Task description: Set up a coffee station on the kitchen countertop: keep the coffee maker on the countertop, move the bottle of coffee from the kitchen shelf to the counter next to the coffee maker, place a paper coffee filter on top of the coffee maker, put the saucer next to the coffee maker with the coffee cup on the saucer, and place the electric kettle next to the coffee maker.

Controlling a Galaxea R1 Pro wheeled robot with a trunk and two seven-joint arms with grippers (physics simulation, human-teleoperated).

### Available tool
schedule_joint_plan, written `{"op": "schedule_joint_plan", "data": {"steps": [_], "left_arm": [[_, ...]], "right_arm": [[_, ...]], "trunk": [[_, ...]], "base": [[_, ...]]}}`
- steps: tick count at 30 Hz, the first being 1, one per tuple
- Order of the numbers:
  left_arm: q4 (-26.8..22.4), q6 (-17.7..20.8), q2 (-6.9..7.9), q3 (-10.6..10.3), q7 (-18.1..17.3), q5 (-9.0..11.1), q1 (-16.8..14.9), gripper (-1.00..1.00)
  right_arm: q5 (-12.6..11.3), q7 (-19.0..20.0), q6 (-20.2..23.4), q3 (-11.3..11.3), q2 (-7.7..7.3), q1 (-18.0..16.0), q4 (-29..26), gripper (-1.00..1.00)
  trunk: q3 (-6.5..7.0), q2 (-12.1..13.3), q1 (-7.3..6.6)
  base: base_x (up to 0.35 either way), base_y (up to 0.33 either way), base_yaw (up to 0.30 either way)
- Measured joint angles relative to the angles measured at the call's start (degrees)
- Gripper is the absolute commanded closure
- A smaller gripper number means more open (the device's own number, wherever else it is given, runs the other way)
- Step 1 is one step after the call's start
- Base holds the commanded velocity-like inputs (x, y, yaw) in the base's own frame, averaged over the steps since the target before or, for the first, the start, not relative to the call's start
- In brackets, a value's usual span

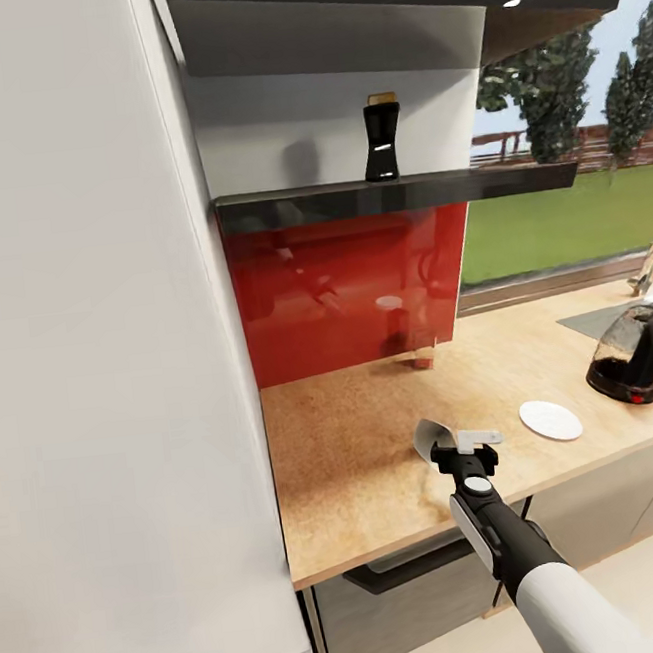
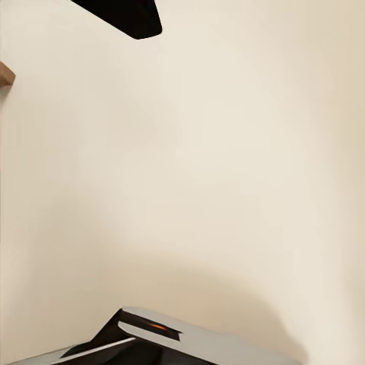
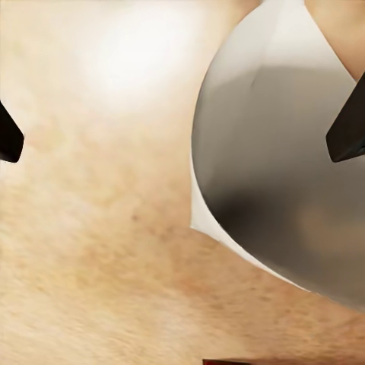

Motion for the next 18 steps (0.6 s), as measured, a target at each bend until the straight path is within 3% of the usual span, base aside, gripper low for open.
{"op": "schedule_joint_plan", "data": {"steps": [18], "left_arm": [[0.00, 0.00, 0.00, 0.00, 0.02, 0.00, 0.15, -1.00]], "right_arm": [[0.00, -0.01, 0.00, -0.07, -0.05, -0.01, 0.07, -1.00]], "trunk": [[-1.59, -0.01, -0.01]], "base": [[0.016, 0.000, 0.000]]}}
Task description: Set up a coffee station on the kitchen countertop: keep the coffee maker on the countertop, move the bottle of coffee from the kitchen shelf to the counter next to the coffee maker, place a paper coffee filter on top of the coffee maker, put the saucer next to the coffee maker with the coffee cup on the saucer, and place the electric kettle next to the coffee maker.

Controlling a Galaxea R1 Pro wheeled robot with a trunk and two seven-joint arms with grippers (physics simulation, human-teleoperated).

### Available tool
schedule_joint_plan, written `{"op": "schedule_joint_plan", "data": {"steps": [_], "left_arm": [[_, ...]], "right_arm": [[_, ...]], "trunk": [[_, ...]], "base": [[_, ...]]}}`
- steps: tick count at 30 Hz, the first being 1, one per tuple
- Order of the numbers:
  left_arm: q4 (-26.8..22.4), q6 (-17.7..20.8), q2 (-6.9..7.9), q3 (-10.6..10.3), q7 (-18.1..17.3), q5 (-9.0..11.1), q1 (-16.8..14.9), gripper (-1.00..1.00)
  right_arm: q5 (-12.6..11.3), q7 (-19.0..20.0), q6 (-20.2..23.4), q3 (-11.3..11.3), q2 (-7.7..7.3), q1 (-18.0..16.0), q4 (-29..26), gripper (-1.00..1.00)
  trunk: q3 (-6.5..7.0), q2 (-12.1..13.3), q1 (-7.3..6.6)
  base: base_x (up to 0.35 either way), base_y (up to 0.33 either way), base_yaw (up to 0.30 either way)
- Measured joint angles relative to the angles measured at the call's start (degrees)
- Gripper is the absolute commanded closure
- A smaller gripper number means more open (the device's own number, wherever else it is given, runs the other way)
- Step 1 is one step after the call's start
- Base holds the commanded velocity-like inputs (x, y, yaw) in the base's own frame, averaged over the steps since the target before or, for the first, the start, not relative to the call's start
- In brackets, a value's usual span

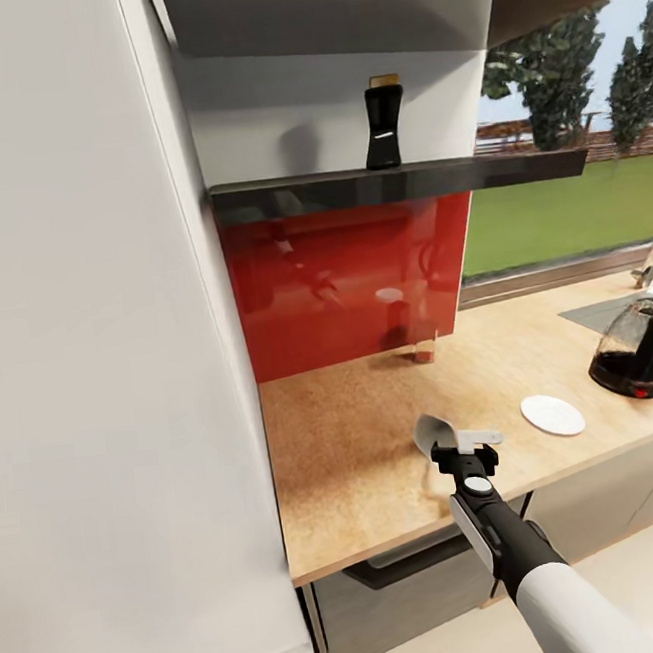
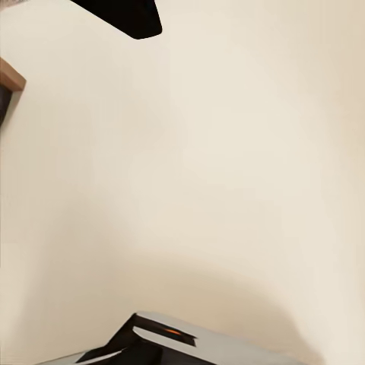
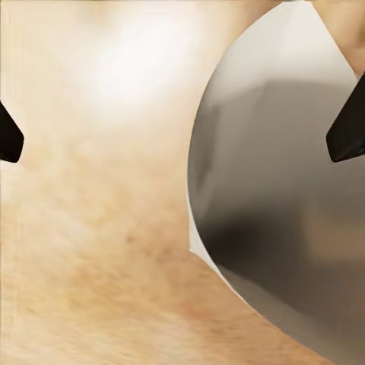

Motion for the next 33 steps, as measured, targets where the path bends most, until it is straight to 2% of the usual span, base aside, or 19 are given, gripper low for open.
{"op": "schedule_joint_plan", "data": {"steps": [26, 33], "left_arm": [[0.00, 0.00, 0.00, 0.00, 0.15, 0.00, 0.98, -1.00], [0.00, 0.00, 0.00, 0.00, 0.16, 0.00, 0.98, -1.00]], "right_arm": [[0.00, 0.00, -0.18, 0.00, -0.04, -0.02, 1.67, -1.00], [0.07, 0.00, -2.82, 0.04, -0.74, 0.03, 2.24, -1.00]], "trunk": [[-0.16, 0.00, 0.01], [-0.16, 0.00, 0.01]], "base": [[0.020, 0.000, 0.000], [0.000, 0.000, 0.000]]}}
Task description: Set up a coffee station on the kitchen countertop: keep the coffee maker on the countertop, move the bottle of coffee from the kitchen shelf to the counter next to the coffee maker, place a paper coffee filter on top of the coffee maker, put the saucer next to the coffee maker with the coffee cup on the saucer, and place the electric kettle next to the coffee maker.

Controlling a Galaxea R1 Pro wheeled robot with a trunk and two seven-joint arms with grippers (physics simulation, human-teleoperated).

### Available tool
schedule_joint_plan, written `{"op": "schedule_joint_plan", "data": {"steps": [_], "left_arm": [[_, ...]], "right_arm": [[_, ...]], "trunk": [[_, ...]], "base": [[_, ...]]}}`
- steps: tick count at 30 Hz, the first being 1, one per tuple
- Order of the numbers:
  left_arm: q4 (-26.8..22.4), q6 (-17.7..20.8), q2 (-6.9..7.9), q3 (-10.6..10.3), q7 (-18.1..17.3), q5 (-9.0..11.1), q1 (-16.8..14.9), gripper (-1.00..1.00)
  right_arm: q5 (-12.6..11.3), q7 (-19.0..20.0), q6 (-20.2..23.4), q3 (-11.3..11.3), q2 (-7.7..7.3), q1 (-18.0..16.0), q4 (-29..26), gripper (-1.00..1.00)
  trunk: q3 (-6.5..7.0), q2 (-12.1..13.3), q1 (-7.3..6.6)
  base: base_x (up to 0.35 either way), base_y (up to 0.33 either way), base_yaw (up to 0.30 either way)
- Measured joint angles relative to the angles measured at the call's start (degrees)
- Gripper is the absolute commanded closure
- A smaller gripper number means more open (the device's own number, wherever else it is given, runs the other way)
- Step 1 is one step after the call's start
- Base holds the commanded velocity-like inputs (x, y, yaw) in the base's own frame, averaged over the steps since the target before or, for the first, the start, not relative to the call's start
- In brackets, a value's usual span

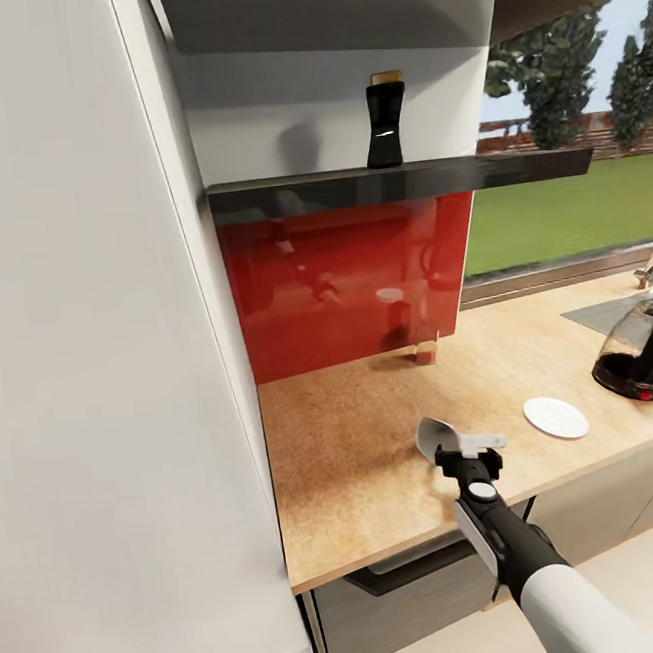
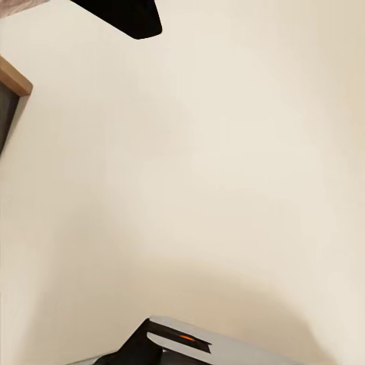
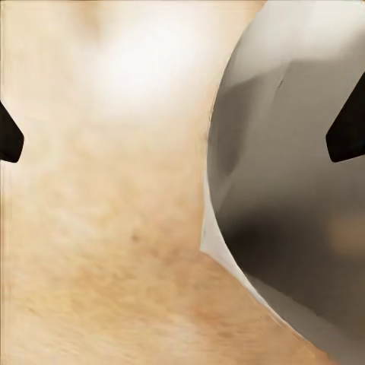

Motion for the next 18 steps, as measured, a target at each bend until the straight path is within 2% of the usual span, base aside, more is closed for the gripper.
{"op": "schedule_joint_plan", "data": {"steps": [5, 18], "left_arm": [[0.00, 0.00, 0.00, 0.00, -0.05, 0.00, 0.00, -1.00], [0.00, 0.00, -0.04, 0.00, -0.05, 0.00, 0.00, -1.00]], "right_arm": [[-0.05, 0.05, -1.40, 0.01, -0.47, 0.02, 0.94, -1.00], [-0.06, 0.08, -1.69, 0.00, -0.56, 0.03, 1.49, -1.00]], "trunk": [[0.00, 0.00, 0.00], [0.00, 0.00, -0.01]], "base": [[0.000, 0.000, 0.000], [0.017, 0.000, 0.000]]}}
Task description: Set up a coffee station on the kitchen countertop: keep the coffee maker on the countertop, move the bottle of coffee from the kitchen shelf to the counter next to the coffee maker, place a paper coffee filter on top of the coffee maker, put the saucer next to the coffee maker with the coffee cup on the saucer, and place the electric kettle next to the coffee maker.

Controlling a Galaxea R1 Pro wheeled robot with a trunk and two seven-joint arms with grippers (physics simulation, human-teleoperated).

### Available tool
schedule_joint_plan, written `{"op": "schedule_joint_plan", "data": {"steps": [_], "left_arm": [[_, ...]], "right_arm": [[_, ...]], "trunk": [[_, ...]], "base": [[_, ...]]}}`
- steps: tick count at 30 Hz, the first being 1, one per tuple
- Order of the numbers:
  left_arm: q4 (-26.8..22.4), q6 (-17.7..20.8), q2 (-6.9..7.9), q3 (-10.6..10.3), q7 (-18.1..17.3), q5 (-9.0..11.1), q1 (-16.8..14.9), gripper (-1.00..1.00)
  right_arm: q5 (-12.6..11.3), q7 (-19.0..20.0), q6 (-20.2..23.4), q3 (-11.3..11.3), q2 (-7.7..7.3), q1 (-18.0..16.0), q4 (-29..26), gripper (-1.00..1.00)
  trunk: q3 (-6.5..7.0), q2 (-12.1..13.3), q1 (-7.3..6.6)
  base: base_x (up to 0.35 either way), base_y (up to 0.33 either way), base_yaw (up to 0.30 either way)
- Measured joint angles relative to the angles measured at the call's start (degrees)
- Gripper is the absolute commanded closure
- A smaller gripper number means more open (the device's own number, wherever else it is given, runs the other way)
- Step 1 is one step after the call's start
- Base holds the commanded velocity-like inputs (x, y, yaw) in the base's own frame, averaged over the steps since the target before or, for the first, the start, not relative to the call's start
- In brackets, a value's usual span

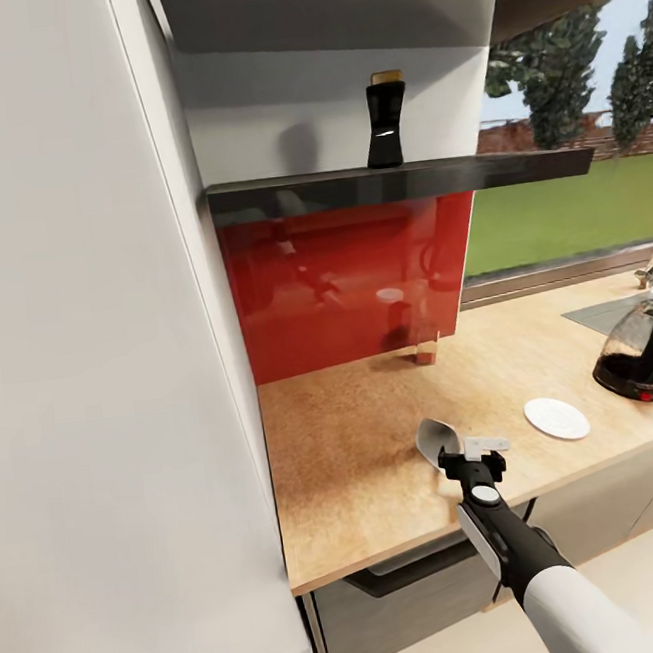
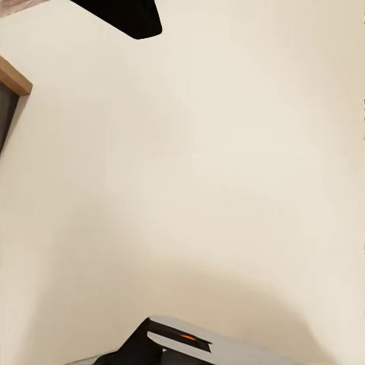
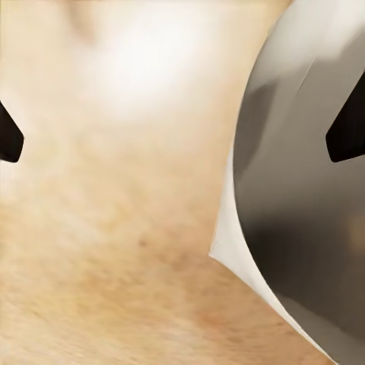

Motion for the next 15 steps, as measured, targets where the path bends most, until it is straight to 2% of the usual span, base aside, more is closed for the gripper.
{"op": "schedule_joint_plan", "data": {"steps": [15], "left_arm": [[0.00, 0.00, -0.05, 0.00, -0.09, 0.00, 0.00, -1.00]], "right_arm": [[0.08, 0.09, -1.35, 0.04, 0.03, 0.01, 2.08, -1.00]], "trunk": [[0.00, 0.00, 0.01]], "base": [[0.015, 0.000, 0.000]]}}
